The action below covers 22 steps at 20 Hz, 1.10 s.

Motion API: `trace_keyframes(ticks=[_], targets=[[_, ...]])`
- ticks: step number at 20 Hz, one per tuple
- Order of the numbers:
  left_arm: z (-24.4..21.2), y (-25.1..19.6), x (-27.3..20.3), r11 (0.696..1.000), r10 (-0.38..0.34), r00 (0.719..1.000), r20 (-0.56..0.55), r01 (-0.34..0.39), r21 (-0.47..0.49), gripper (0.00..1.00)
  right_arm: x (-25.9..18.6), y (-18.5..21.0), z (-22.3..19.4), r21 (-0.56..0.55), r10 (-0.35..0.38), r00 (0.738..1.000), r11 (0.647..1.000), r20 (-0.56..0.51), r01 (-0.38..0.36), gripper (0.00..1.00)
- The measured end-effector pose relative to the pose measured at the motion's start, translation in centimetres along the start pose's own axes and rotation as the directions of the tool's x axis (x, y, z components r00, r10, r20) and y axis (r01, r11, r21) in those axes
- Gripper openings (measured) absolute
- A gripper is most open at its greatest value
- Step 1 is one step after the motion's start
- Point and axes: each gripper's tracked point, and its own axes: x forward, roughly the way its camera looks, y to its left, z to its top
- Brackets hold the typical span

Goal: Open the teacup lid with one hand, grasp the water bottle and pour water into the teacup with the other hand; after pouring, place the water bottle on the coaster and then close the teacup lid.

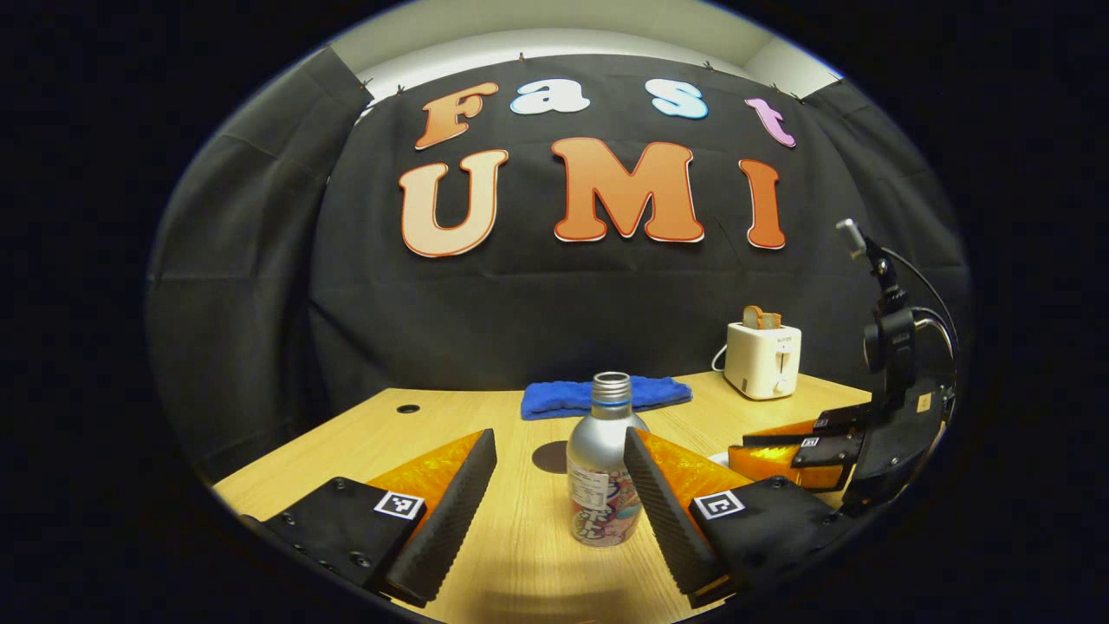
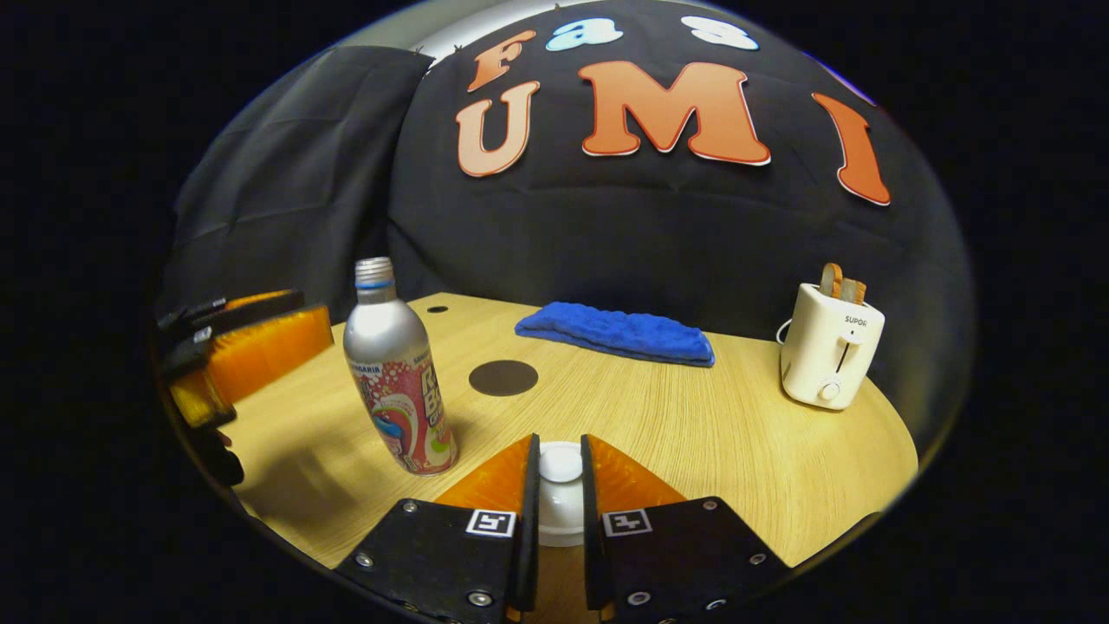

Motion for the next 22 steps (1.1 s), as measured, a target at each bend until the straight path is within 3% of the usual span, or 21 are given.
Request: trace_keyframes(ticks=[8,11,17,18,20,21,22], targets=[[-3.7,-3.2,1.2,0.998,-0.063,0.995,-0.074,0.063,0.002,1.0,-4.2,-3.3,2.1,-0.02,-0.065,0.995,0.998,0.076,0.067,0.22],[-5.3,-4.1,2.2,0.996,-0.082,0.989,-0.126,0.078,-0.034,0.94,-5.5,-5.2,2.0,-0.009,-0.105,0.991,0.994,0.087,0.106,0.22],[-6.8,-3.7,4.2,0.996,-0.085,0.985,-0.149,0.077,-0.054,0.97,-7.7,-8.8,1.2,0.026,-0.182,0.979,0.983,0.088,0.18,0.22],[-7.1,-3.6,4.5,0.995,-0.084,0.985,-0.151,0.075,-0.064,0.87,-7.9,-9.3,1.0,0.03,-0.19,0.978,0.982,0.084,0.188,0.22],[-6.9,-3.5,5.1,0.995,-0.081,0.987,-0.138,0.071,-0.072,0.89,-8.3,-9.9,0.8,0.037,-0.205,0.975,0.979,0.086,0.203,0.22],[-6.8,-3.4,5.3,0.995,-0.08,0.988,-0.134,0.071,-0.074,0.8,-8.4,-10.1,0.7,0.041,-0.207,0.975,0.978,0.087,0.204,0.22],[-6.7,-3.3,5.5,0.995,-0.077,0.989,-0.129,0.068,-0.075,0.8,-8.6,-10.4,0.6,0.046,-0.213,0.973,0.977,0.089,0.21,0.22]])
